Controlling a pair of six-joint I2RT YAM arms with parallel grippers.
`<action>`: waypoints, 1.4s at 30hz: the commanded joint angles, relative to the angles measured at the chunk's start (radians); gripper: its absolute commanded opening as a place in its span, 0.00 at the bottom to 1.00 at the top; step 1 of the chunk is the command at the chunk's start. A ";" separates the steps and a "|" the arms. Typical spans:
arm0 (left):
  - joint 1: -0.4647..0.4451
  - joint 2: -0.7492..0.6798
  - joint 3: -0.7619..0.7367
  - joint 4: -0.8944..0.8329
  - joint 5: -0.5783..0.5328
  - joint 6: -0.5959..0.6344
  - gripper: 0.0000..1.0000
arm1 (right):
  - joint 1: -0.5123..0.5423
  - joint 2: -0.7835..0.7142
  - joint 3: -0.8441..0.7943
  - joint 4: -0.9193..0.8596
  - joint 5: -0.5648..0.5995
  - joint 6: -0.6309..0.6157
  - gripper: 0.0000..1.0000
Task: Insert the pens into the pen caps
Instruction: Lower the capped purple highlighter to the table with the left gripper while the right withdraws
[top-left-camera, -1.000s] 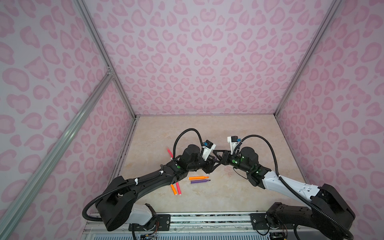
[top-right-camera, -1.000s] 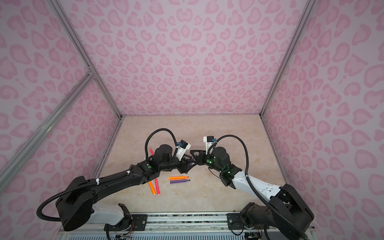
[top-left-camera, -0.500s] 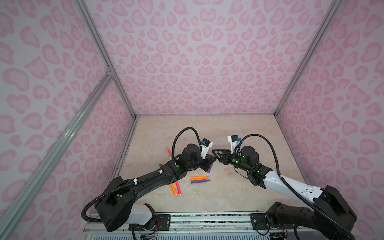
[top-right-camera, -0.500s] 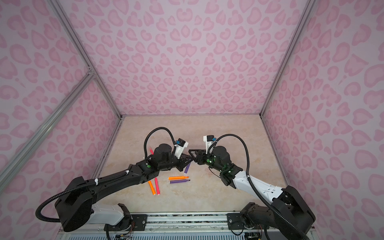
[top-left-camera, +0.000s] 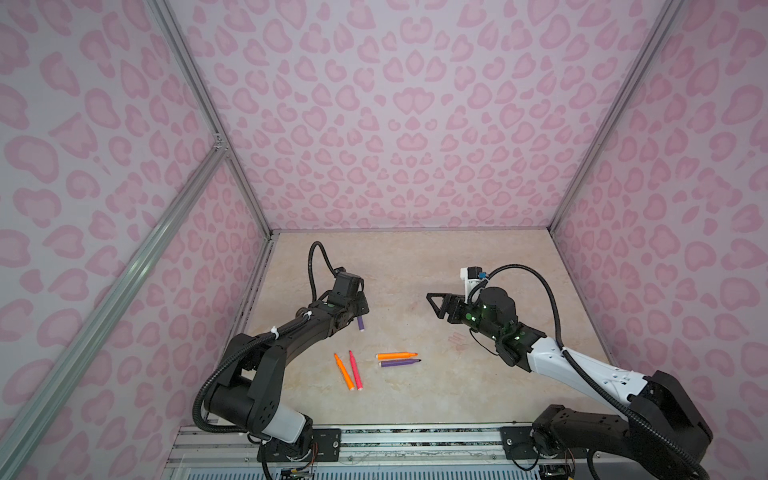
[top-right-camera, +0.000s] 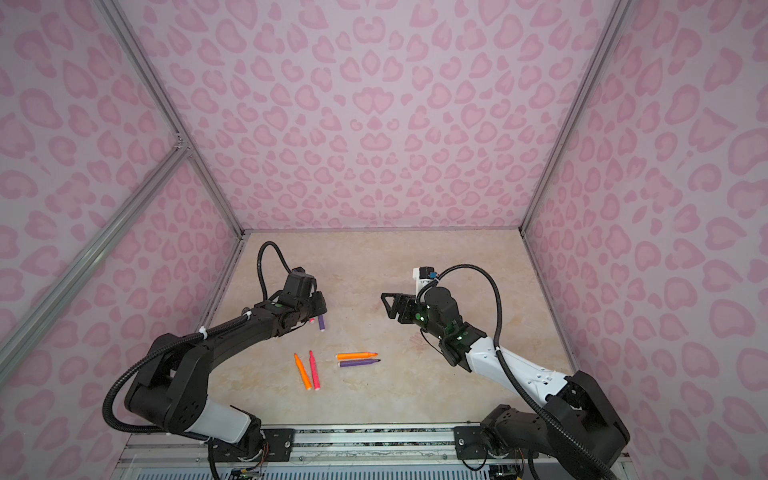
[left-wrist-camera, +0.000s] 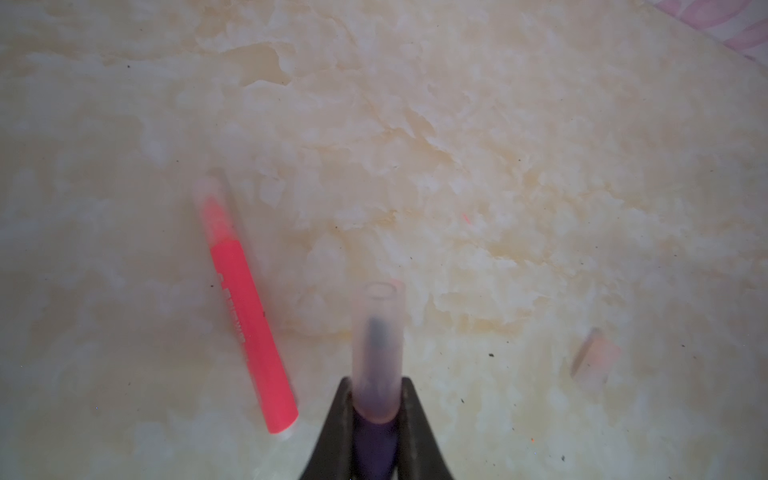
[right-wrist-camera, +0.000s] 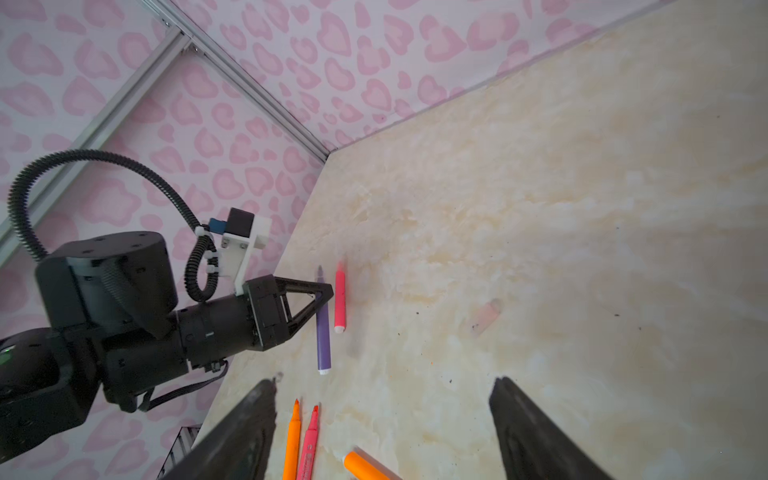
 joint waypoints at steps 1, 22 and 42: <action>0.010 0.067 0.054 -0.062 -0.036 0.005 0.03 | 0.020 -0.021 -0.032 0.013 0.018 -0.018 0.86; 0.059 0.262 0.204 -0.188 0.037 0.033 0.25 | 0.109 0.109 0.119 -0.173 0.122 -0.077 0.84; -0.080 -0.102 -0.009 0.018 0.013 0.143 0.48 | 0.118 0.047 0.187 -0.295 0.247 -0.138 0.84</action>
